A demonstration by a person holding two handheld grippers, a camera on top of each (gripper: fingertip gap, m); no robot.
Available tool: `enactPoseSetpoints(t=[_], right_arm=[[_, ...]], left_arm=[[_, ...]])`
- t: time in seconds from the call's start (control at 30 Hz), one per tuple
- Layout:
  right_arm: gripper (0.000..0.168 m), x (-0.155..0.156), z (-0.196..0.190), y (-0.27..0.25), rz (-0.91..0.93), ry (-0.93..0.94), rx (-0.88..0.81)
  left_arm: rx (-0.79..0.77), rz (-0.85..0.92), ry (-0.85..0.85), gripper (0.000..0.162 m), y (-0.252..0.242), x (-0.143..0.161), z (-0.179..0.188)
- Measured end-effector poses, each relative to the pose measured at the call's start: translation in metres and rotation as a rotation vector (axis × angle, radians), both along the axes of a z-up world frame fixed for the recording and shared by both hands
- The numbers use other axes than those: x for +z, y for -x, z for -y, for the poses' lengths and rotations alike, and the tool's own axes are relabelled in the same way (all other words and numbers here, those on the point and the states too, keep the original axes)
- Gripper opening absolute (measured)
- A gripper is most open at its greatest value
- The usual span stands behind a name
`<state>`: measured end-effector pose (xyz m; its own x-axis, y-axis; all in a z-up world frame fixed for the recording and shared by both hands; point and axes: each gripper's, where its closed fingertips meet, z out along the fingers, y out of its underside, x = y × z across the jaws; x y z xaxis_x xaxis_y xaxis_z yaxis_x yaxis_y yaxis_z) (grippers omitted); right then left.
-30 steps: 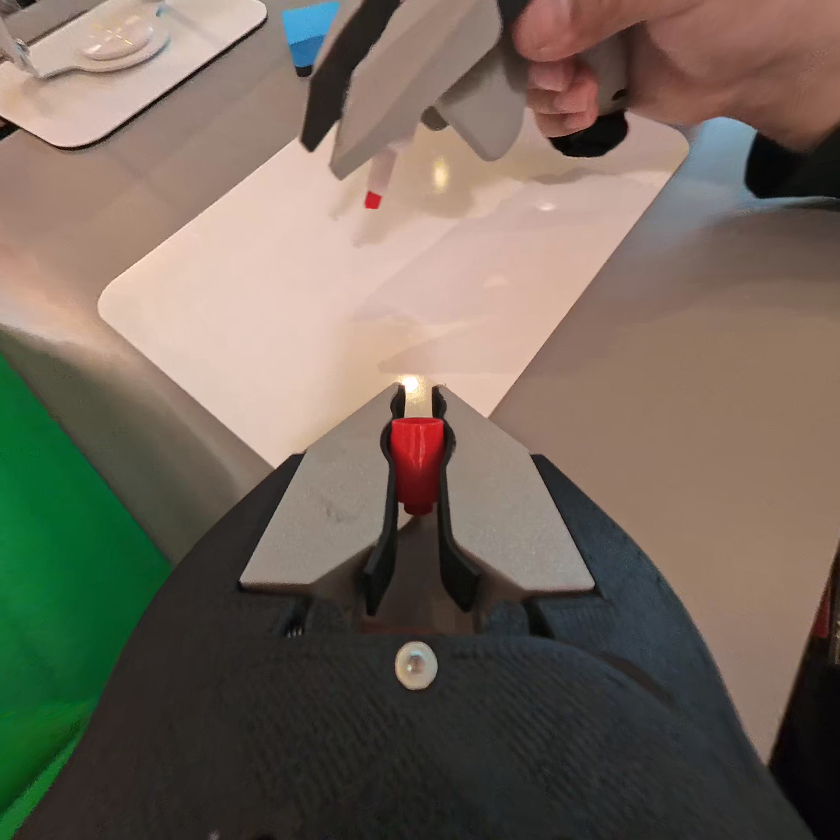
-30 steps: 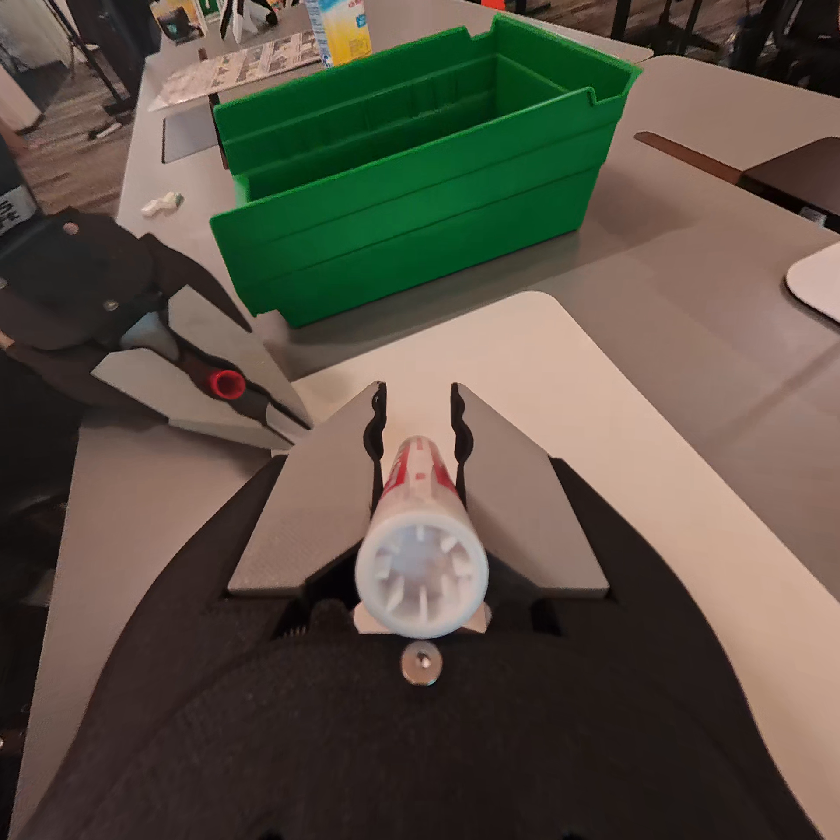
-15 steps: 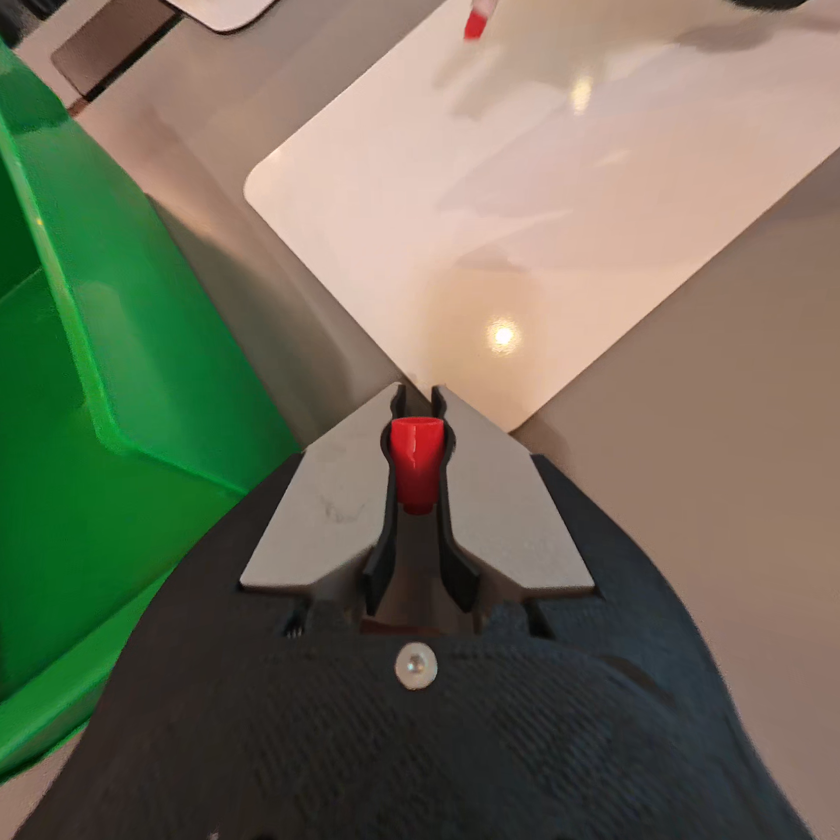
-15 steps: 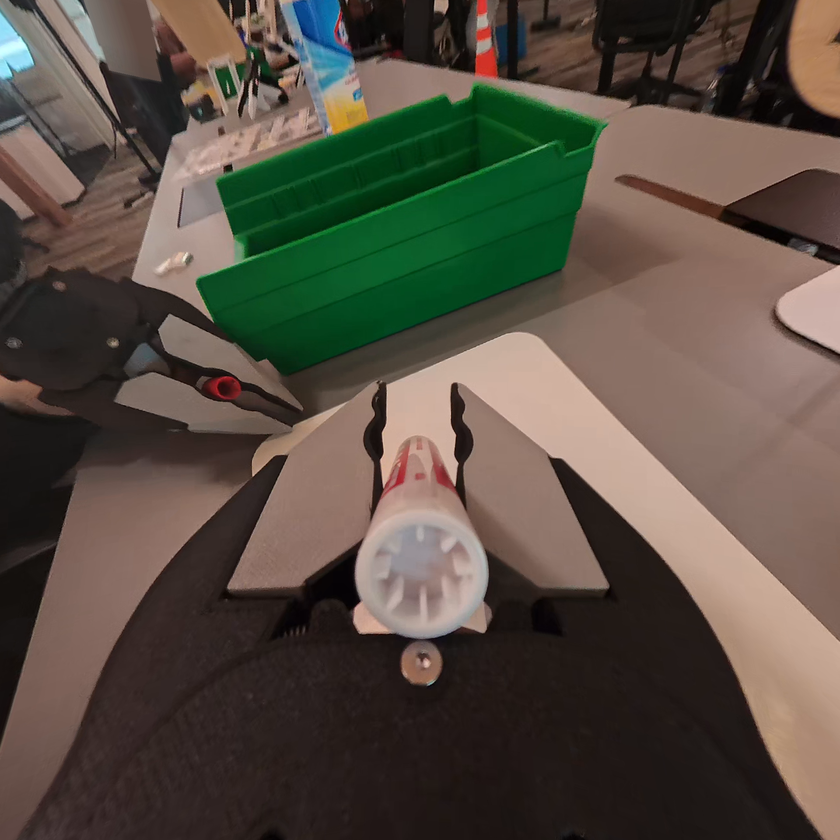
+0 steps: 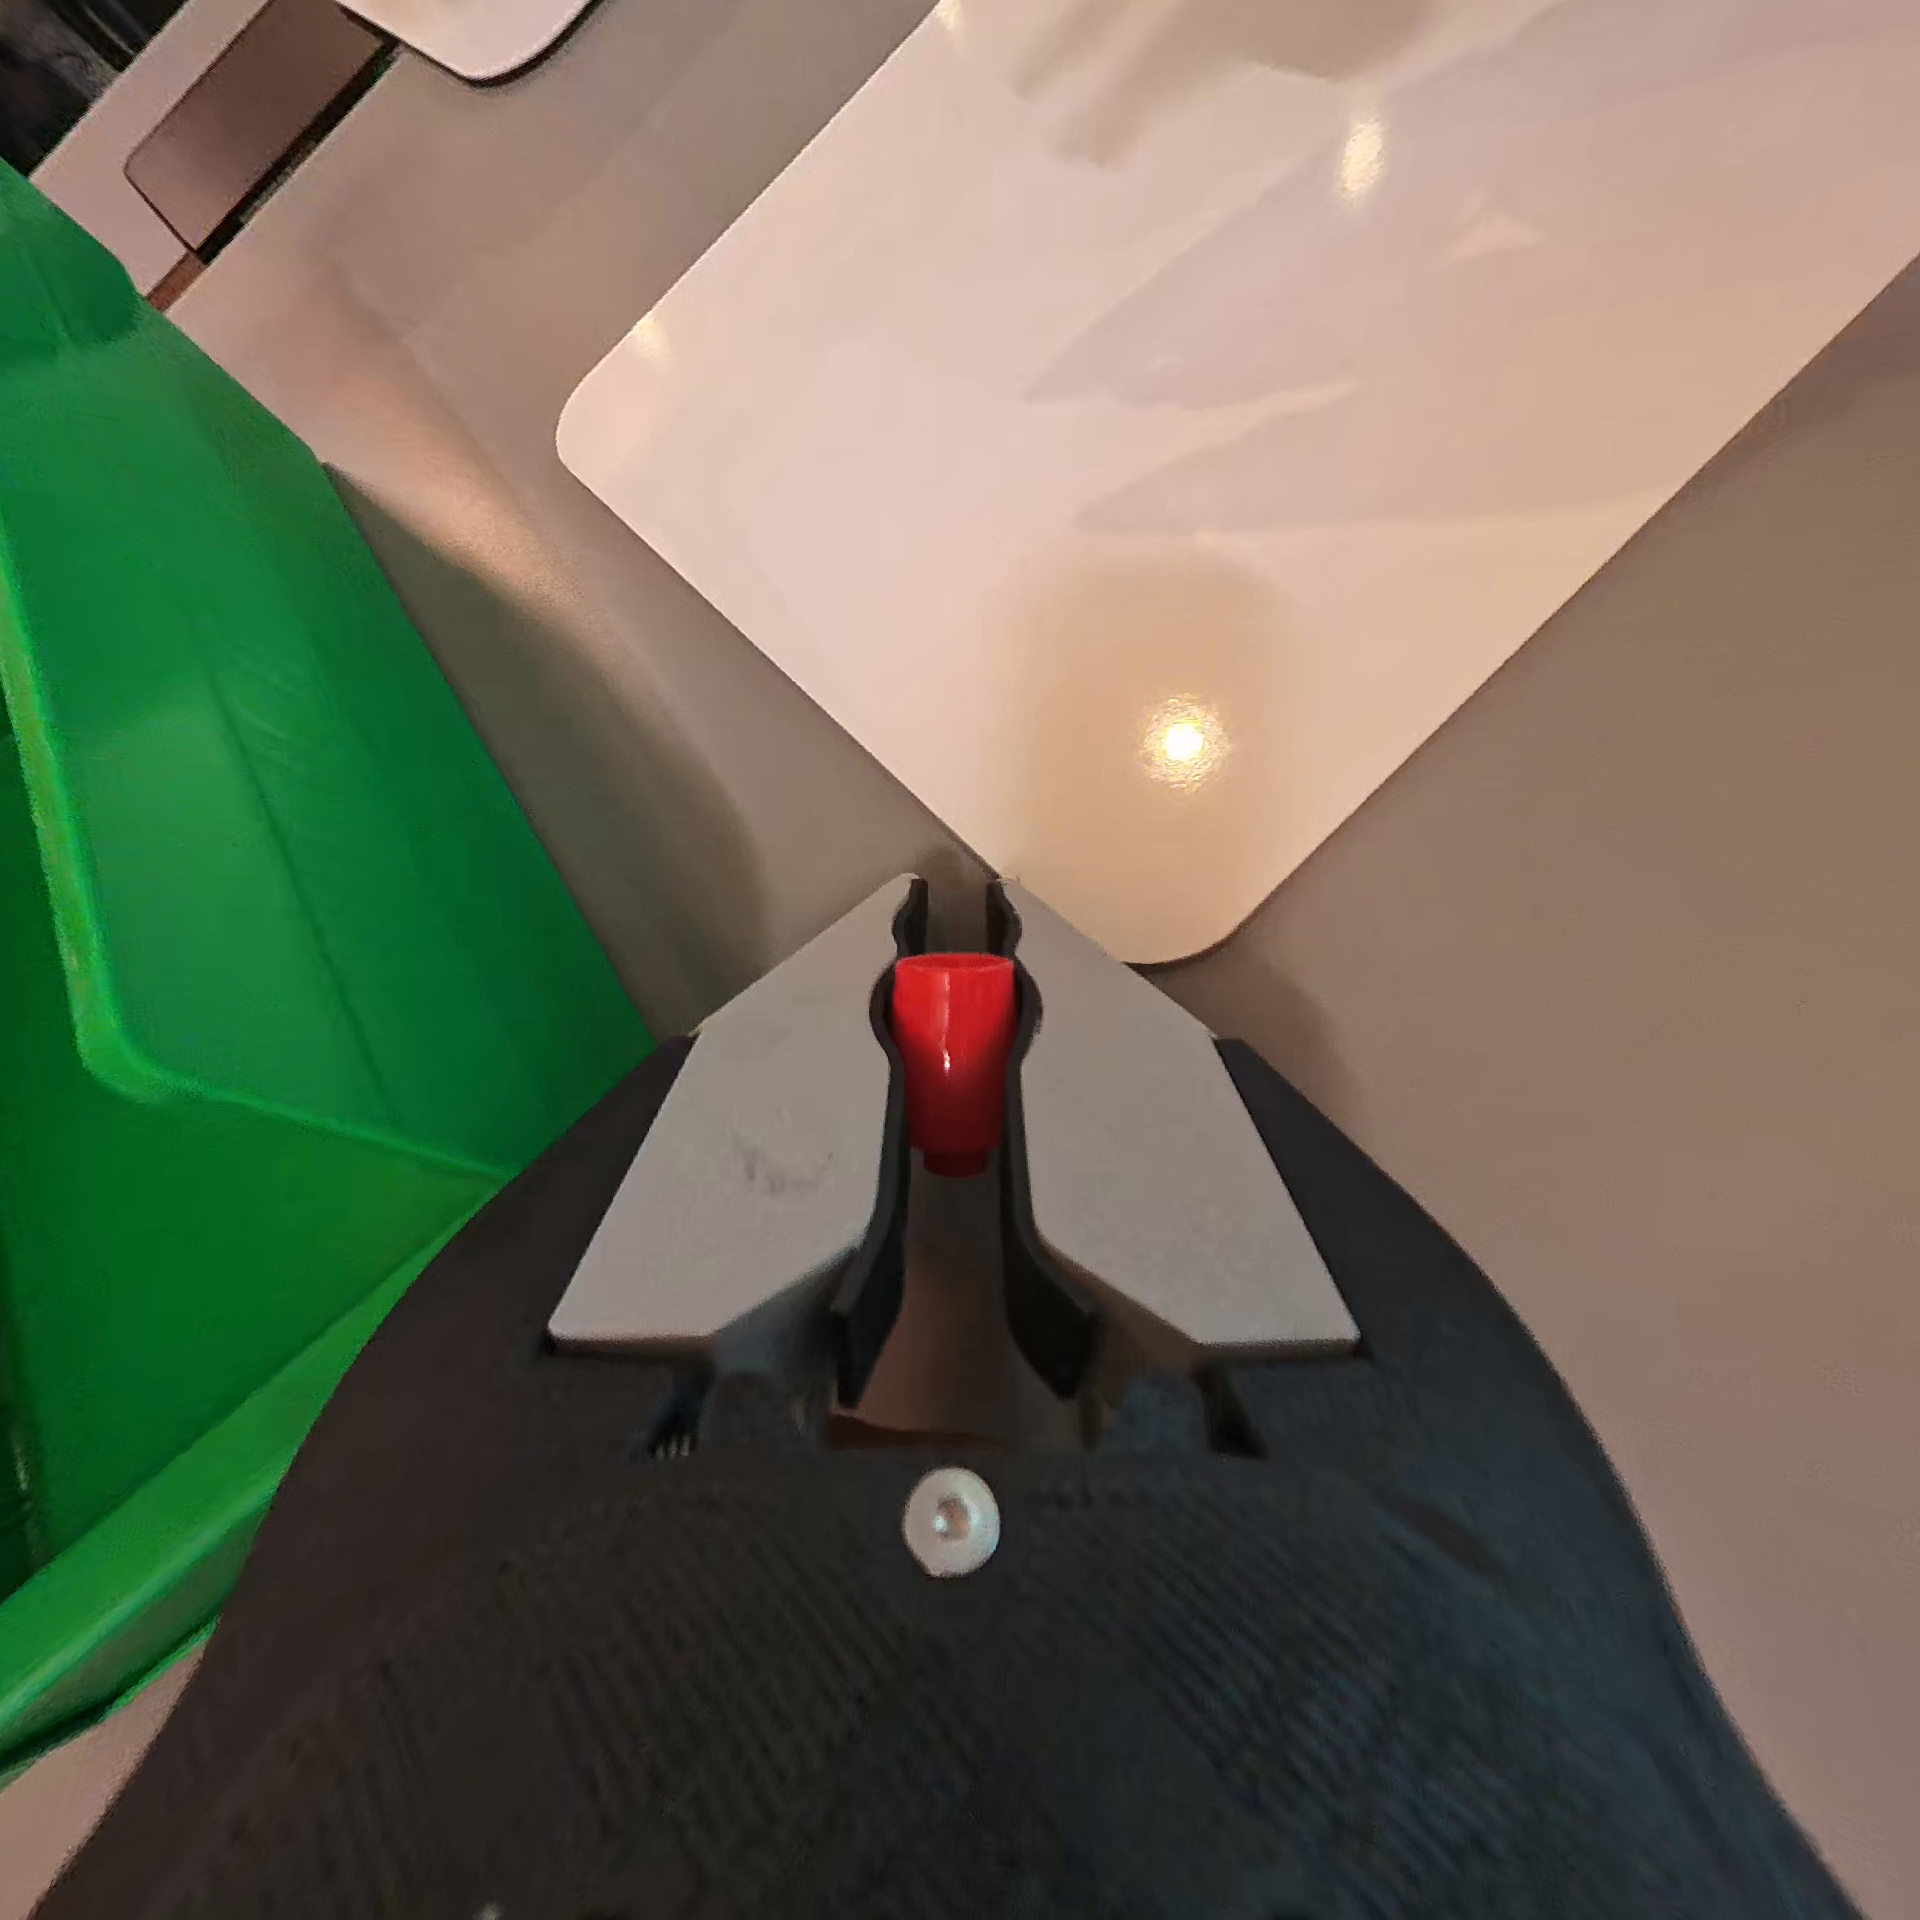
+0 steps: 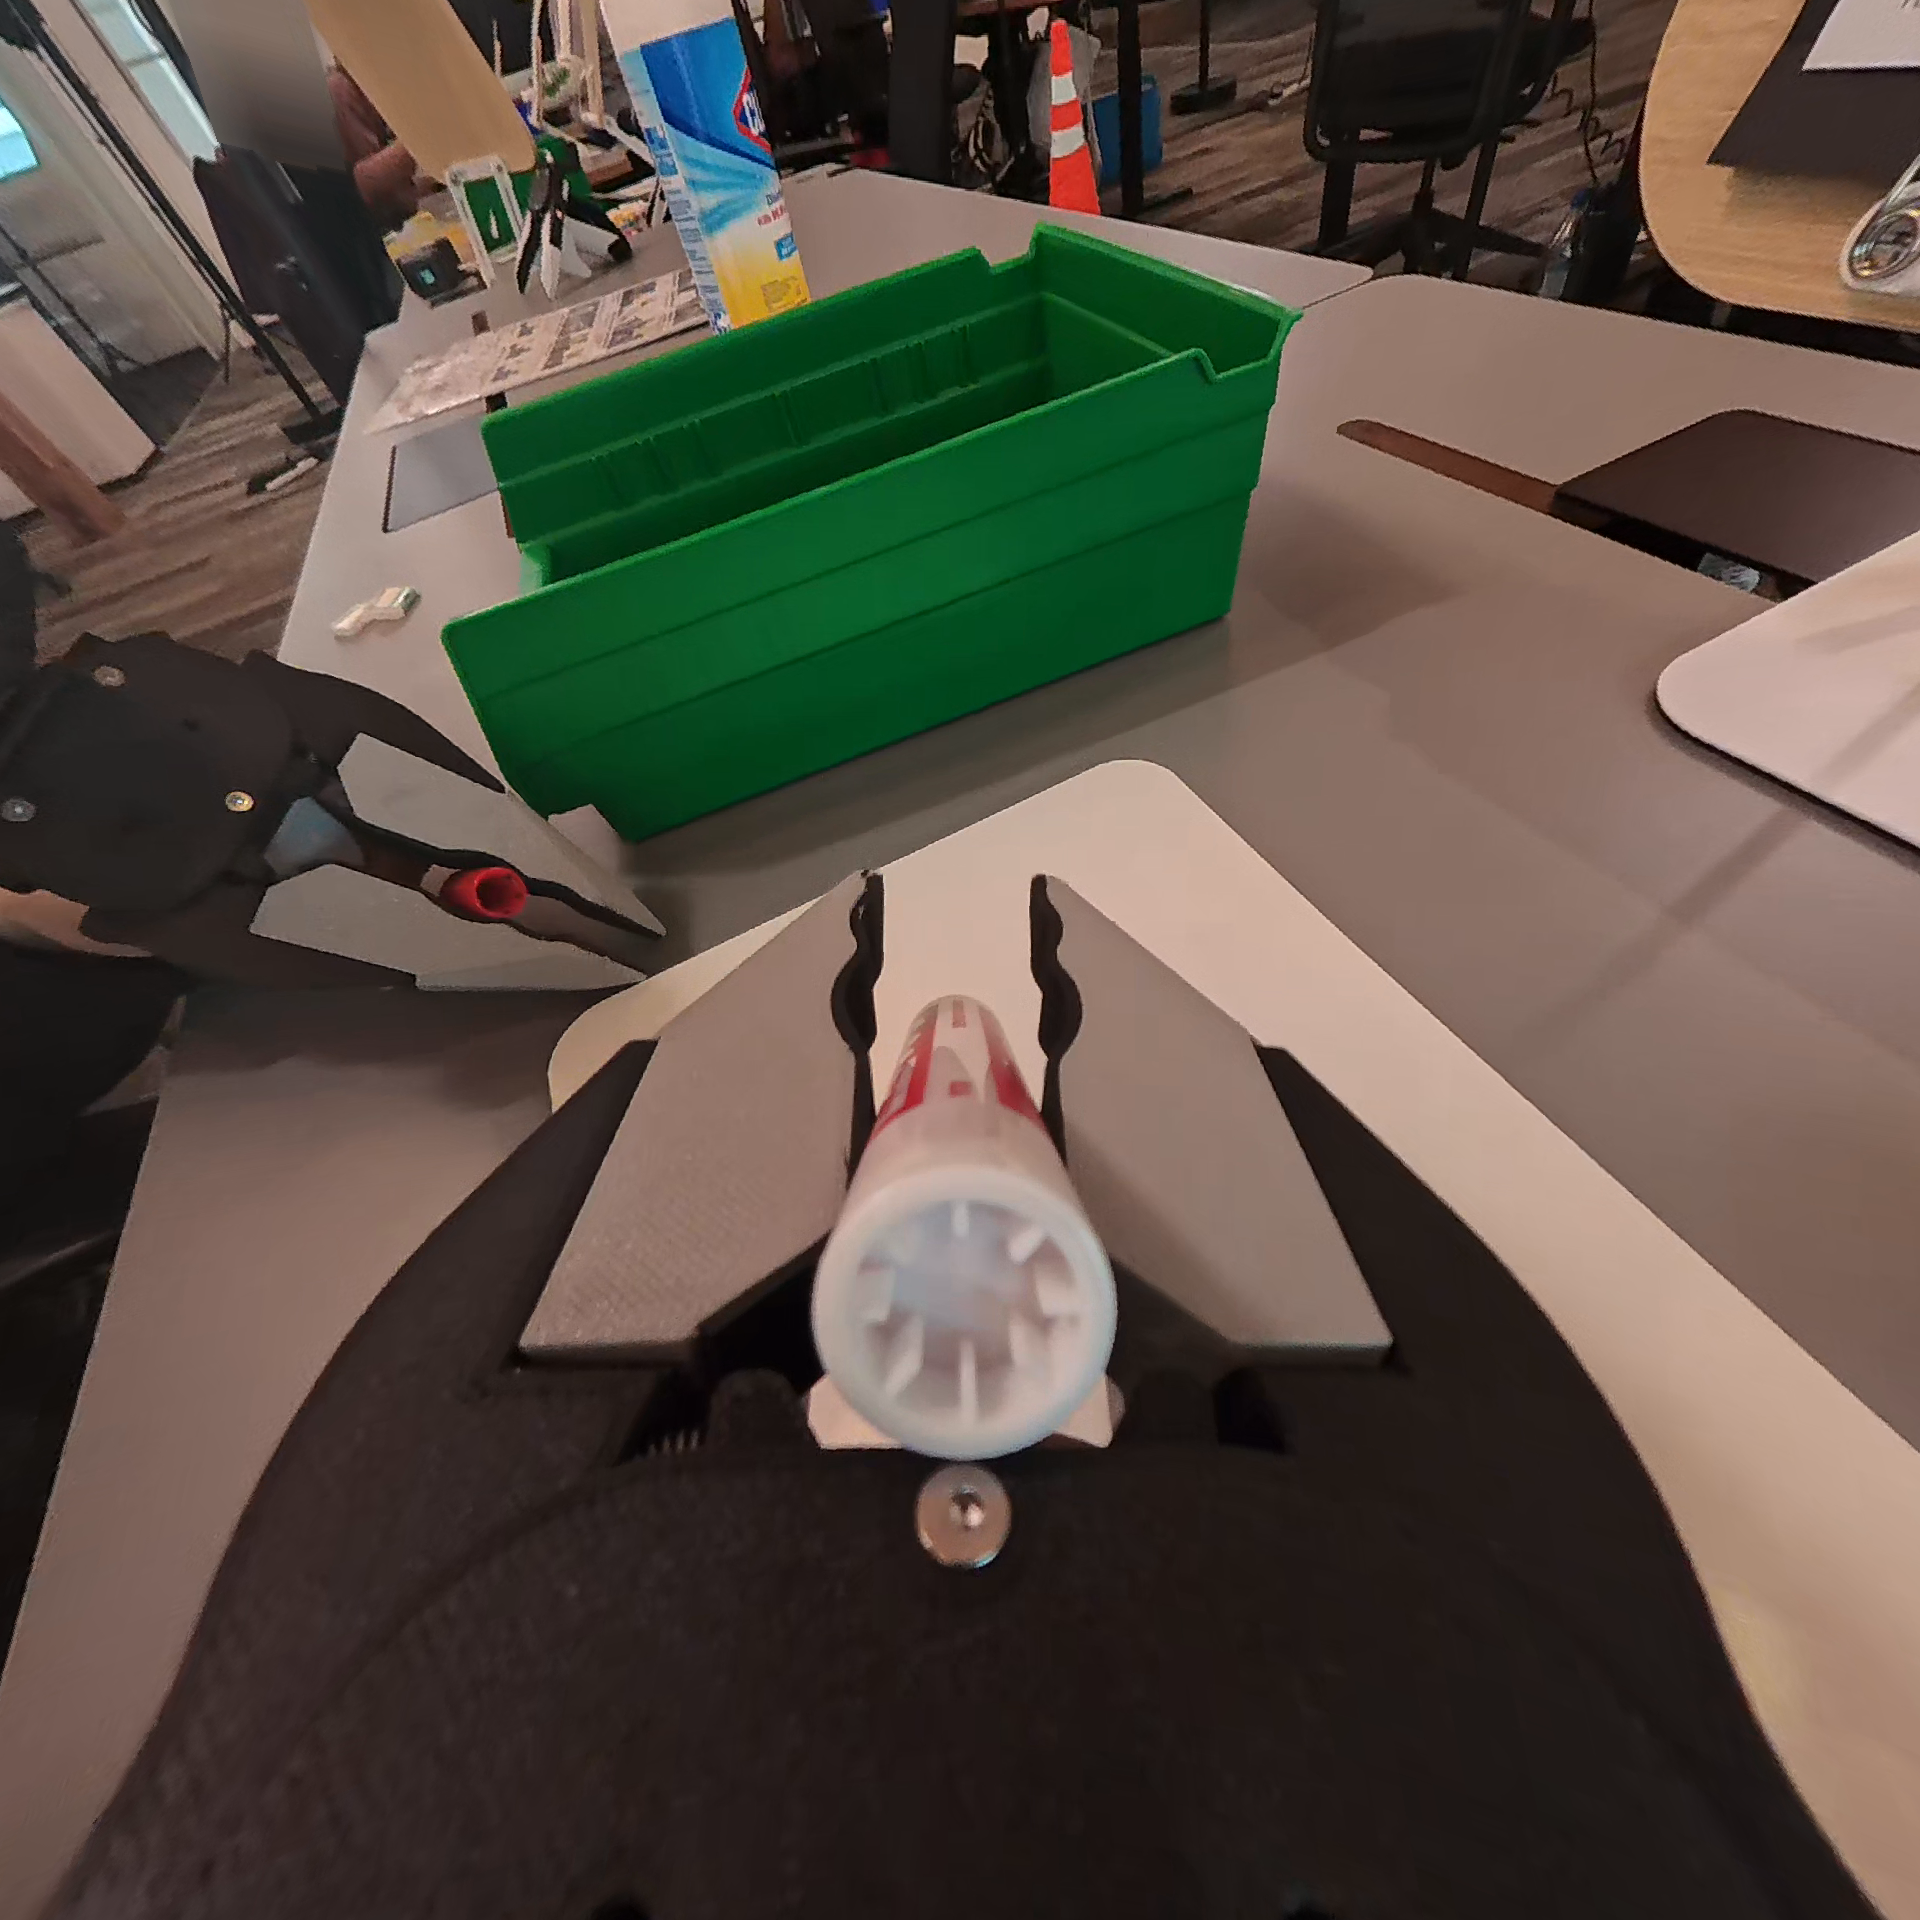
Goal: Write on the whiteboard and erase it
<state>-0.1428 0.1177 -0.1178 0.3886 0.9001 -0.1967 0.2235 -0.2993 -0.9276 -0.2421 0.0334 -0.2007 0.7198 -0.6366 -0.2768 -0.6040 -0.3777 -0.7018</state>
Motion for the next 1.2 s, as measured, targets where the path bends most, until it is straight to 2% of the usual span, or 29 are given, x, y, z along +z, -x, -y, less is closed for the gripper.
enactPoseSetpoints(t=[0.13,0.3,0.53,0.63,0.87,1.2], right_arm=[[0.026,-0.003,0.003,0.002,0.026,-0.003,0.014],[0.026,-0.008,0.013,0.013,0.056,0.0,0.069],[0.026,-0.028,0.014,0.034,0.185,0.068,0.144],[0.026,-0.039,0.013,0.041,0.257,0.113,0.174],[0.026,-0.054,0.003,0.063,0.404,0.056,0.209],[0.026,-0.059,-0.003,0.086,0.446,0.038,0.24]], left_arm=[[-0.009,-0.005,-0.019,0.009,0.001,0.003,0.001],[-0.035,0.072,-0.143,0.009,-0.016,0.031,-0.004],[-0.102,0.026,0.008,0.01,-0.04,0.004,-0.006],[-0.103,0.03,0.005,0.01,-0.04,0.003,-0.009],[-0.113,0.048,0.009,0.01,-0.04,0.002,-0.009],[-0.123,0.046,0.007,0.01,-0.04,0.003,-0.006]])
